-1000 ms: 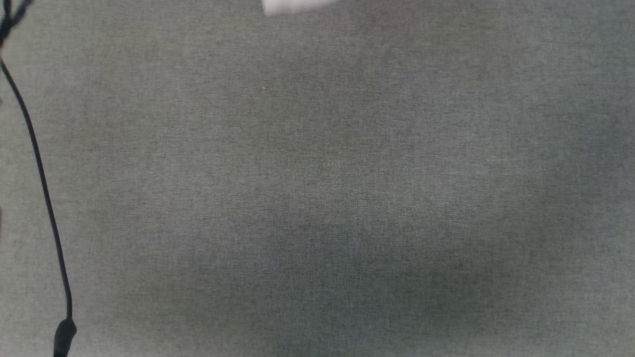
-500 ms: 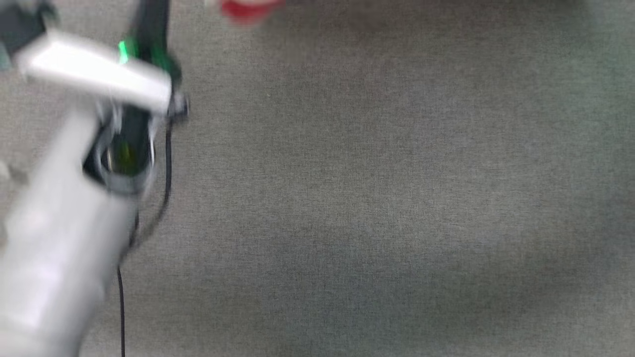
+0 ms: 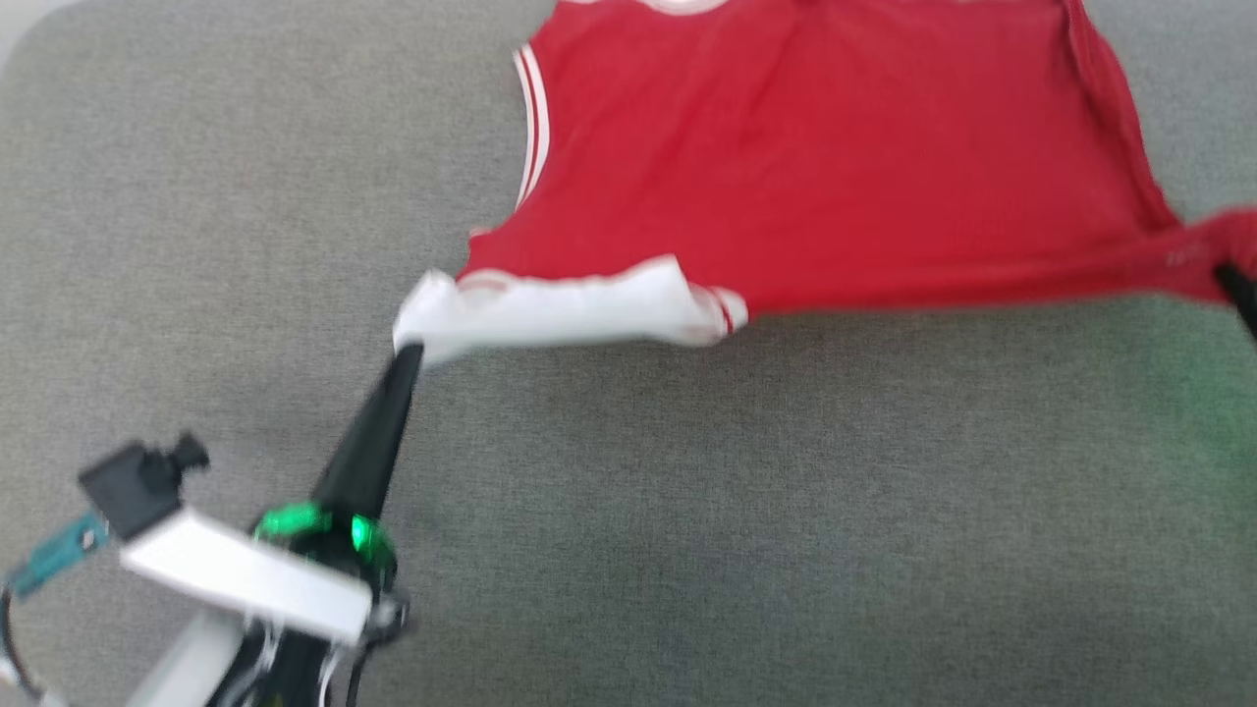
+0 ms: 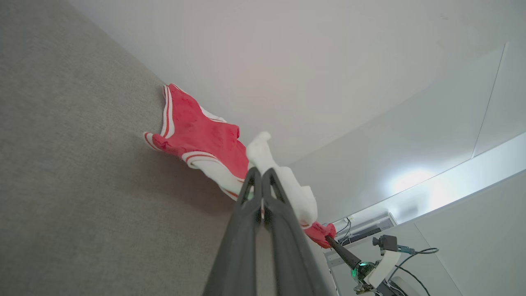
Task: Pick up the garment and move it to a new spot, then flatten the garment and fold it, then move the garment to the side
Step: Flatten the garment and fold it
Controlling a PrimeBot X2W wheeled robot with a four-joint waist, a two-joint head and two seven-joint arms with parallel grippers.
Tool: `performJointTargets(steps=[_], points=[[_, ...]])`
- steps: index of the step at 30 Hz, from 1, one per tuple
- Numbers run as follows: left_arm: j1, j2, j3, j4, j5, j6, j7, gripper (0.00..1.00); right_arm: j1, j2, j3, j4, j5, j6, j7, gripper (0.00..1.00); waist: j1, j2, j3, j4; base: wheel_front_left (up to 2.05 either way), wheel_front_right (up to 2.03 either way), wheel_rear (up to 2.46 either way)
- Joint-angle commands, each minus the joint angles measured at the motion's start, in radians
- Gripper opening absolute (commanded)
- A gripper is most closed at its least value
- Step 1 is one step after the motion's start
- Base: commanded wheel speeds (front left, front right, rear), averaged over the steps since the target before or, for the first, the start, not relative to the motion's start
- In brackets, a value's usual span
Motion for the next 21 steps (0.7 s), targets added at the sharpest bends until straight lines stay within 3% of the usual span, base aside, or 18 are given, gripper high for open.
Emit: performJointTargets(steps=[1,7,13,17,21], points=[[0.033,0.017,0.006,-0.023,0.011,0.002,-0.007,0.00,0.042,-0.008,-0.017,-0.025,0.013,-0.002,0.007,0.00,-0.0001,-0.0001,-0.010,0.003,0.00,0.00,0.00],[0.202,0.069,0.015,-0.152,0.031,0.002,-0.007,0.00,0.266,-0.026,-0.142,-0.161,0.023,-0.002,0.023,0.00,-0.0001,-0.0001,-0.024,0.006,0.00,0.00,0.00],[0.312,0.115,0.025,-0.235,0.052,0.002,-0.007,0.00,0.473,0.010,-0.299,-0.281,-0.008,-0.002,0.078,0.00,-0.0001,-0.0001,-0.028,-0.005,0.00,0.00,0.00],[0.279,0.126,0.011,-0.248,0.062,0.002,0.002,0.00,0.531,0.070,-0.391,-0.348,-0.045,-0.002,0.124,0.00,-0.0001,-0.0001,-0.029,-0.016,0.00,0.00,0.00],[0.148,0.109,-0.018,-0.190,0.031,0.002,0.055,0.00,0.474,0.138,-0.433,-0.370,-0.091,-0.002,0.185,0.00,-0.0001,-0.0001,-0.027,-0.025,0.00,0.00,0.00]])
